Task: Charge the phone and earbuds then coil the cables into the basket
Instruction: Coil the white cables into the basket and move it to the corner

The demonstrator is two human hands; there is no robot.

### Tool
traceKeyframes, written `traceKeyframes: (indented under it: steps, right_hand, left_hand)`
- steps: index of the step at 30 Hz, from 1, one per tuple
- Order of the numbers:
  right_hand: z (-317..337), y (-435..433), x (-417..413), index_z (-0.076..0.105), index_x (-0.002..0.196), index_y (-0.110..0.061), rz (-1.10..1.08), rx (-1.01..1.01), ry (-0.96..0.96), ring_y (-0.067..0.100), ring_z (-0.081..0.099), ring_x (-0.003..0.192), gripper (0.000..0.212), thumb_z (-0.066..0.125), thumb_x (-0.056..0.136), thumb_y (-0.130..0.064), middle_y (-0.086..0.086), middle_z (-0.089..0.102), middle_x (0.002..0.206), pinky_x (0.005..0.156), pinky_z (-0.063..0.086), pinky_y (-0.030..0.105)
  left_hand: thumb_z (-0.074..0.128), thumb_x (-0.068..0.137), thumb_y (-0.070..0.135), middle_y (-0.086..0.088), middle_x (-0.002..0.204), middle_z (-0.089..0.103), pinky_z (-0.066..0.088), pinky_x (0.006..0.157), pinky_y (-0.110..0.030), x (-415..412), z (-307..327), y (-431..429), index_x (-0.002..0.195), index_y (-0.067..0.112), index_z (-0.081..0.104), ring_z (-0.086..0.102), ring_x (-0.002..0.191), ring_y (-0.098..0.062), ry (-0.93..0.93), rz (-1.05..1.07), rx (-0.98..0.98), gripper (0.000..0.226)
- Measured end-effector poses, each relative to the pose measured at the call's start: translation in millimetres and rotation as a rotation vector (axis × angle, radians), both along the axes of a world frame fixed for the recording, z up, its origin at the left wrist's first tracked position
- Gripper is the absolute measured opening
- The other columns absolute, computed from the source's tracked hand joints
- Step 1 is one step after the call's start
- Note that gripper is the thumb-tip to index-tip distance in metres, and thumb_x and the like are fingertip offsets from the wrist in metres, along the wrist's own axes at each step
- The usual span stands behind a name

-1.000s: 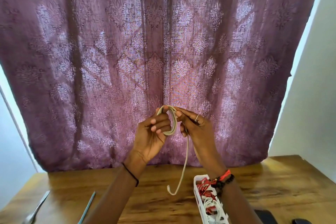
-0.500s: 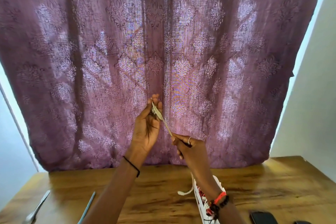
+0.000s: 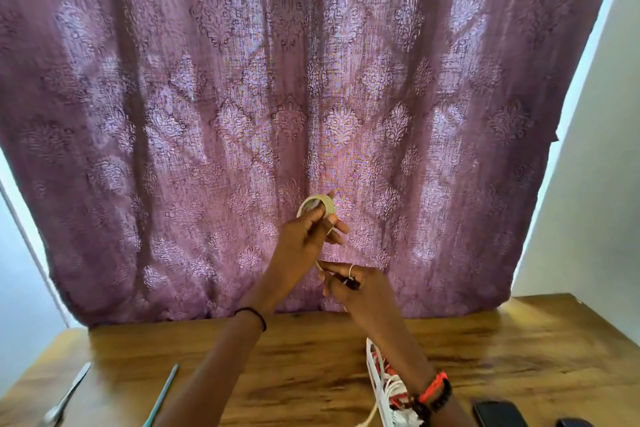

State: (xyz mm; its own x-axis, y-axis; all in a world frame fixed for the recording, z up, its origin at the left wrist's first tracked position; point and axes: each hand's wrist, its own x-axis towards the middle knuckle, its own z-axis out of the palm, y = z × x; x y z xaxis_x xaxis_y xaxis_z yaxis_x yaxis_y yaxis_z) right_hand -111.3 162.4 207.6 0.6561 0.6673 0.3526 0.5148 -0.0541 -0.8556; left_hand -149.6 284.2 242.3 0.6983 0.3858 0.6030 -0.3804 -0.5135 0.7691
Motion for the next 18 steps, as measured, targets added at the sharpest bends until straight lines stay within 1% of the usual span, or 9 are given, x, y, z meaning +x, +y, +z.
traceKeyframes:
  steps: [3,5,7,9,11,12,14,16,18]
  right_hand:
    - [3,-4,2,0.072,0.103,-0.02,0.023,-0.018,-0.051,-0.006,0.049,0.043,0.019,0.062,0.087,-0.016,-0.004,0.063,0.061,0.05,0.034,0.006]
    - [2,-7,4,0.073,0.1,-0.018,0.003,-0.052,-0.09,-0.006,0.051,0.047,0.018,0.063,0.086,-0.014,-0.003,0.064,0.064,0.051,0.034,0.006]
    - [1,-11,8,0.074,0.098,-0.018,-0.019,-0.064,-0.124,-0.004,0.056,0.055,0.018,0.064,0.083,-0.013,-0.004,0.068,0.071,0.056,0.037,0.007]
    - [2,-16,12,0.074,0.096,-0.02,-0.026,-0.055,-0.14,0.004,0.064,0.068,0.021,0.063,0.078,-0.018,-0.003,0.073,0.083,0.069,0.049,0.019]
    - [3,-23,16,0.075,0.094,-0.021,-0.009,-0.059,-0.165,0.014,0.067,0.08,0.03,0.057,0.071,-0.025,-0.002,0.074,0.089,0.078,0.052,0.028]
    - [4,-26,17,0.075,0.093,-0.021,0.004,-0.079,-0.19,0.015,0.067,0.082,0.031,0.055,0.07,-0.026,-0.002,0.074,0.09,0.08,0.052,0.029]
    - [4,-31,22,0.075,0.095,-0.021,0.052,-0.12,-0.21,0.011,0.067,0.081,0.024,0.061,0.076,-0.023,-0.004,0.074,0.088,0.078,0.052,0.028]
    - [5,-38,28,0.074,0.097,-0.017,0.093,-0.141,-0.21,-0.003,0.063,0.069,0.017,0.065,0.083,-0.013,-0.022,0.069,0.071,0.066,0.046,0.011]
    - [5,-44,37,0.074,0.097,-0.015,0.107,-0.149,-0.212,-0.013,0.056,0.057,0.016,0.065,0.085,-0.008,-0.036,0.059,0.056,0.057,0.037,0.004]
  left_hand:
    - [0.042,0.097,0.006,0.007,0.081,0.066,0.052,0.069,-0.019,3,-5,-2,0.092,0.008,0.058,0.062,0.063,-0.006,0.084,0.071,0.213,0.017]
    - [0.039,0.097,0.01,0.005,0.084,0.066,0.054,0.072,-0.027,3,-8,-3,0.095,0.007,0.057,0.061,0.065,-0.008,0.161,0.107,0.326,0.018]
    - [0.04,0.094,0.009,0.001,0.089,0.067,0.051,0.072,-0.023,3,-10,-3,0.097,0.005,0.057,0.058,0.066,-0.007,0.224,0.156,0.447,0.018]
    - [0.044,0.092,0.01,-0.009,0.09,0.068,0.046,0.071,-0.028,2,-14,-2,0.093,0.006,0.059,0.06,0.075,-0.018,0.32,0.246,0.591,0.016]
    - [0.048,0.091,0.012,-0.015,0.081,0.065,0.045,0.067,-0.036,1,-21,1,0.086,0.007,0.06,0.059,0.074,-0.03,0.411,0.256,0.655,0.015]
    - [0.049,0.09,0.011,-0.014,0.074,0.062,0.045,0.064,-0.037,1,-24,3,0.08,0.007,0.06,0.058,0.07,-0.028,0.431,0.215,0.633,0.015]
    - [0.05,0.089,0.007,-0.009,0.066,0.056,0.043,0.061,-0.036,0,-30,2,0.074,0.004,0.058,0.052,0.061,-0.018,0.452,0.089,0.468,0.017]
    - [0.05,0.091,0.003,-0.005,0.064,0.053,0.042,0.056,-0.03,-2,-33,-2,0.073,0.006,0.058,0.049,0.056,-0.008,0.469,0.023,0.247,0.02]
    - [0.05,0.092,0.001,-0.001,0.06,0.054,0.038,0.051,-0.023,-6,-35,-8,0.073,0.012,0.057,0.044,0.044,0.0,0.493,-0.005,0.175,0.023]
